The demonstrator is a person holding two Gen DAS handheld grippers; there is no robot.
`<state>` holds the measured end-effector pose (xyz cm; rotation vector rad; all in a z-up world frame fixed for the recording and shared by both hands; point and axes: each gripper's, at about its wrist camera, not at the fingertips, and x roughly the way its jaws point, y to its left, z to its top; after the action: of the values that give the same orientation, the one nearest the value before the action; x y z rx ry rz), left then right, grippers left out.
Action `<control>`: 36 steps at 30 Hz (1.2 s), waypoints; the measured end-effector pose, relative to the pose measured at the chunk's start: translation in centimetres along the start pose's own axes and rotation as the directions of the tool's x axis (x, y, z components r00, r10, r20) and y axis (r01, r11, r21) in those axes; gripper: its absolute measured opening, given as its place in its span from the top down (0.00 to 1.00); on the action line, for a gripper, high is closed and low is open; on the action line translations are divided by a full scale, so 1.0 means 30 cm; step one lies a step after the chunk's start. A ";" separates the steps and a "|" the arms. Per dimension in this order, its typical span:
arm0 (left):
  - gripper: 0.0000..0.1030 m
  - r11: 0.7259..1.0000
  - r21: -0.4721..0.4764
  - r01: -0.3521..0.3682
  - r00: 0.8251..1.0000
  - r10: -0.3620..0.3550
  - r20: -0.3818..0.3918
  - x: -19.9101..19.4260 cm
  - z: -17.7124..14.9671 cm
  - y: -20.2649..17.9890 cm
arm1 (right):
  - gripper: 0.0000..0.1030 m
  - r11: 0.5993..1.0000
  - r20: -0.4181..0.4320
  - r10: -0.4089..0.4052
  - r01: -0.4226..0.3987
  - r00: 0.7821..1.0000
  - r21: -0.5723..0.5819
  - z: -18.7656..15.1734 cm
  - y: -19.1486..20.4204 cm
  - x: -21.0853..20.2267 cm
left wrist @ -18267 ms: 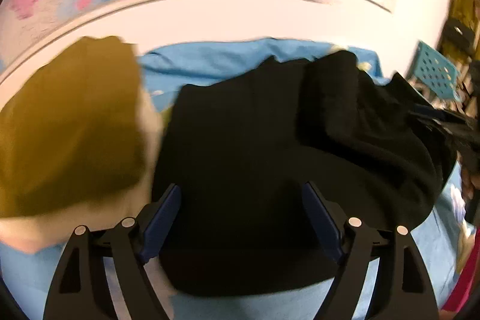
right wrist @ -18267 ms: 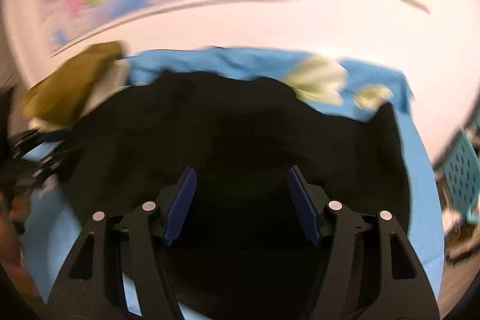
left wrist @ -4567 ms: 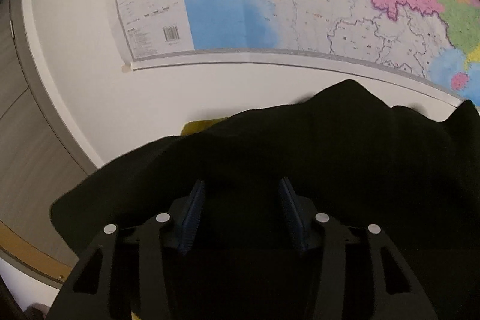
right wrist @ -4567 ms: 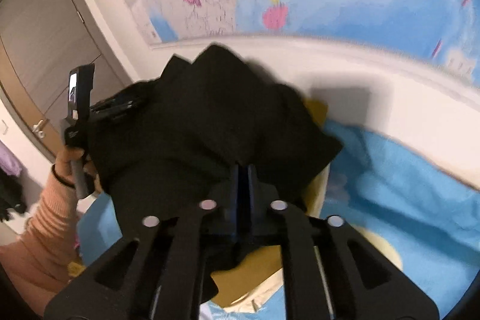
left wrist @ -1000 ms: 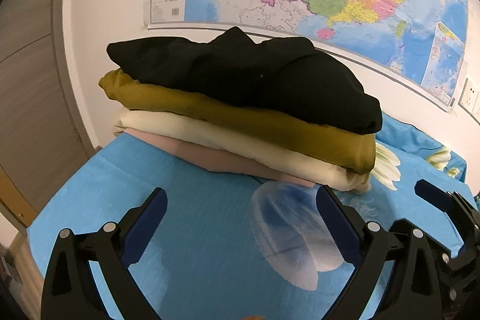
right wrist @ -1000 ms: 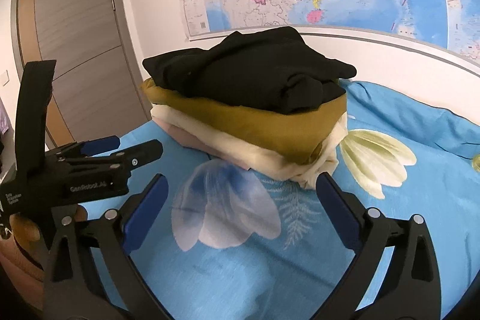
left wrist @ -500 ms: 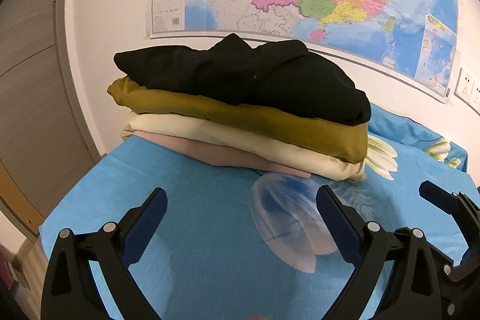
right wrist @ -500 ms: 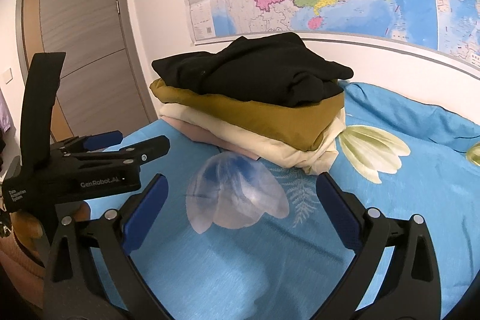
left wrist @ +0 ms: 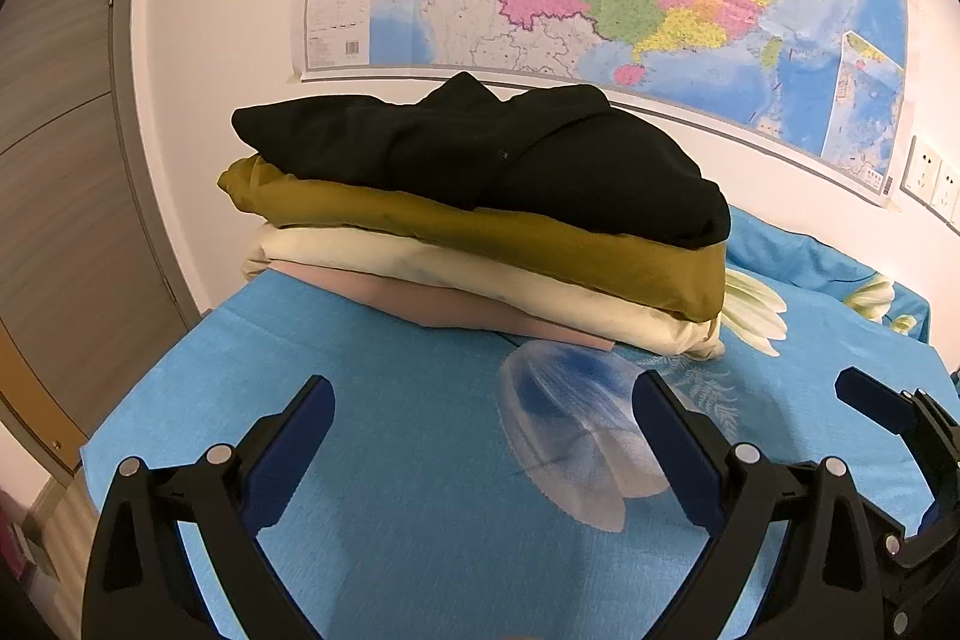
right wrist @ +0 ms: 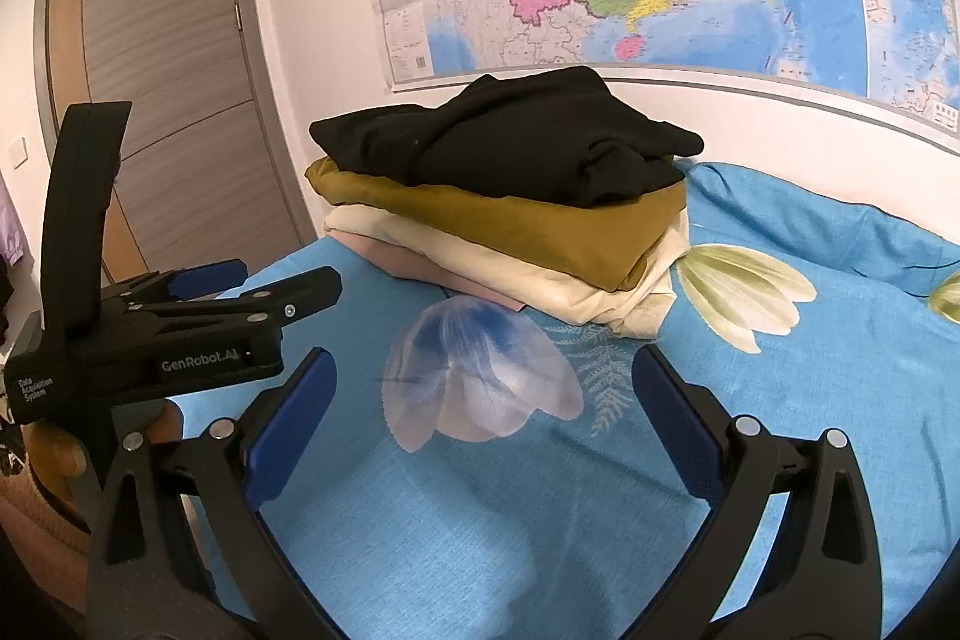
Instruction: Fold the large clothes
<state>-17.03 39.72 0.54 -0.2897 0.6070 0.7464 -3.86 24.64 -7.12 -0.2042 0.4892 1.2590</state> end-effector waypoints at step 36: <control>0.07 1.000 -0.003 0.004 1.000 -0.004 -0.010 -0.007 -0.013 0.007 | 0.06 1.000 0.000 0.007 -0.007 1.000 0.002 -0.006 0.012 -0.008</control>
<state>-17.46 39.57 0.36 -0.2975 0.6150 0.7428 -4.28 24.48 -7.13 -0.2012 0.4920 1.2650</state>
